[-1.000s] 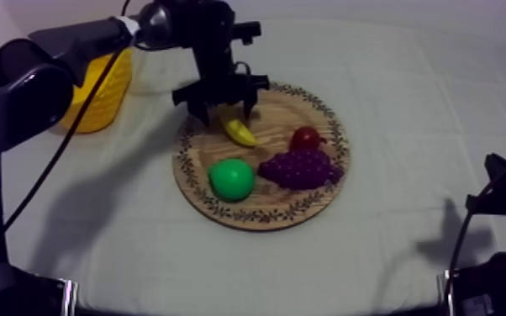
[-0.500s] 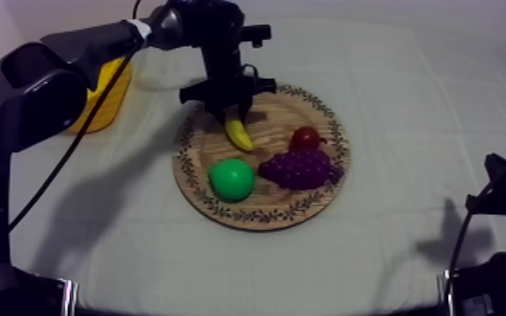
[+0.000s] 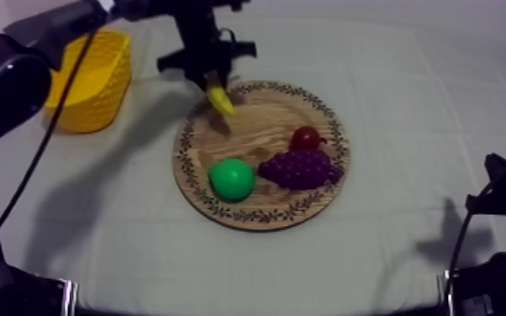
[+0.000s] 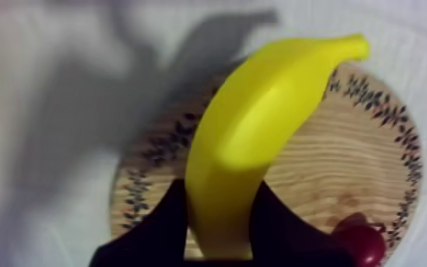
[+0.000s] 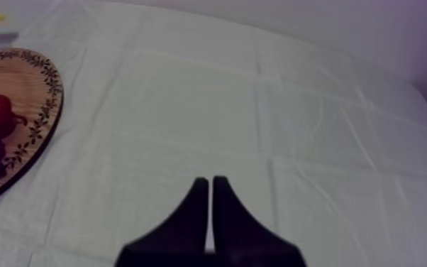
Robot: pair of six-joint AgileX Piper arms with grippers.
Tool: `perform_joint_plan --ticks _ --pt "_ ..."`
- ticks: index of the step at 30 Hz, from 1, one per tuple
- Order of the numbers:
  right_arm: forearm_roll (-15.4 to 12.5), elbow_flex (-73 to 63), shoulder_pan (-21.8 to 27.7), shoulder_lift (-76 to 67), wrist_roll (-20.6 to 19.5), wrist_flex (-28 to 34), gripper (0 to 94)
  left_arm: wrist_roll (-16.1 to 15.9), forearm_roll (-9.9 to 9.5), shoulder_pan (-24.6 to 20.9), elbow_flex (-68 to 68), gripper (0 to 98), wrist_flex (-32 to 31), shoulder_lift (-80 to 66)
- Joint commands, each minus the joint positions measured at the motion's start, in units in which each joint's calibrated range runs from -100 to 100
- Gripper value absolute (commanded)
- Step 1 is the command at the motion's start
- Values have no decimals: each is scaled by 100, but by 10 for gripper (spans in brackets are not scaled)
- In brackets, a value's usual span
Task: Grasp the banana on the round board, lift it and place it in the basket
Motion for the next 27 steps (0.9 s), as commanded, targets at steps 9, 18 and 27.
perform_joint_plan --ticks 9,18,27 --pt "1 -3 1 -2 0 2 3 -106 -344 -998 234 141 341 -1658" --pt "1 -3 1 -2 0 2 3 -279 -445 -1979 1261 141 155 -2422" --pt "1 -3 1 -2 0 2 3 -342 -459 -2429 2315 147 -401 -2375"
